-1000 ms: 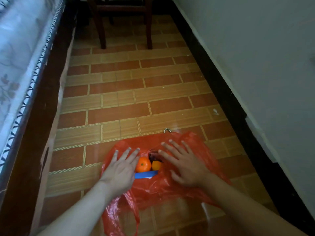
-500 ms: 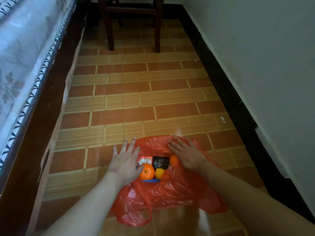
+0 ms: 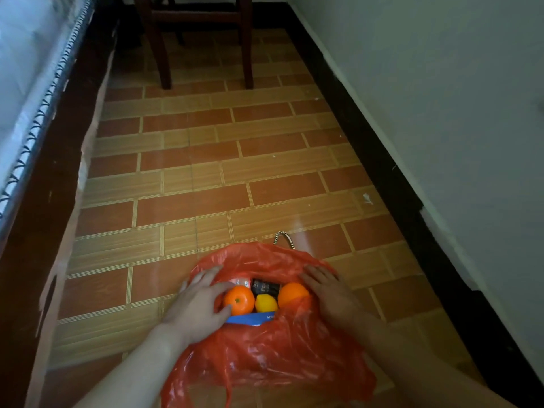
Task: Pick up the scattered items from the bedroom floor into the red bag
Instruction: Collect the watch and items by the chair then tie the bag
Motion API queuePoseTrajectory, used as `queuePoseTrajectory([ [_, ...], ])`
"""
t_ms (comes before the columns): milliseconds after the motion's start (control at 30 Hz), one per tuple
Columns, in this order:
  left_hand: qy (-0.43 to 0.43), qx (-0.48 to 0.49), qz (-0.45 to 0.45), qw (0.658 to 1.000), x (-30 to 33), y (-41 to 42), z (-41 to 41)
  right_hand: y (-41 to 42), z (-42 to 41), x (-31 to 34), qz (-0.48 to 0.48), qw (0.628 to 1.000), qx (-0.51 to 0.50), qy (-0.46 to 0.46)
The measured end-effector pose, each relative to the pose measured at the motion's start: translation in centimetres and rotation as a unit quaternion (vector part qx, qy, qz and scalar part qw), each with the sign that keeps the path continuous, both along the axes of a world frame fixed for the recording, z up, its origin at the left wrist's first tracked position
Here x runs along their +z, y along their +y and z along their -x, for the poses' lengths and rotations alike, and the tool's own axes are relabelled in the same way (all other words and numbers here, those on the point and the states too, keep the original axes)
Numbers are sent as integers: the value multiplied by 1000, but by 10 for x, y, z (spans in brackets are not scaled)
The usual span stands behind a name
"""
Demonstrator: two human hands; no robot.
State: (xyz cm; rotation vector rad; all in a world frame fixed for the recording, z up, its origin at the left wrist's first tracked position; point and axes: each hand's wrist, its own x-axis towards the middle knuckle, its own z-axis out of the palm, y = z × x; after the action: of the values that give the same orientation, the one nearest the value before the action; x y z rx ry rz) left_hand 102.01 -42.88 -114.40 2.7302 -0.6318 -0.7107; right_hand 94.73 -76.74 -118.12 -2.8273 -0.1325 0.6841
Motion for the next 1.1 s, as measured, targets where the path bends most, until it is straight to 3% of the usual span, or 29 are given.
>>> queuePoseTrajectory([
  [100, -52, -26, 35, 998, 9, -8, -4, -1, -8, 10, -45, 993, -40, -104],
  [267, -44, -28, 48, 997, 17, -14, -3, 18, -68, 33, -137, 961, -109, -215],
  [367, -44, -30, 54, 997, 21, -12, -1, 27, -116, 42, -122, 972, -105, -173],
  [533, -48, 8, 101, 994, 33, -6, 3, 33, -162, 20, -26, 999, 8, -33],
  [667, -53, 31, 125, 990, 36, 3, 4, 34, -163, -2, 17, 998, 56, -7],
  [833, -60, 54, 138, 987, 39, 10, 5, 29, -151, -15, -17, 994, -85, -70],
  [933, -62, 53, 139, 987, 39, 8, 6, 25, -146, -13, -68, 976, -186, -88],
  [1100, -72, 48, 142, 986, 46, -7, 7, 14, -130, 12, -180, 930, -262, -183],
])
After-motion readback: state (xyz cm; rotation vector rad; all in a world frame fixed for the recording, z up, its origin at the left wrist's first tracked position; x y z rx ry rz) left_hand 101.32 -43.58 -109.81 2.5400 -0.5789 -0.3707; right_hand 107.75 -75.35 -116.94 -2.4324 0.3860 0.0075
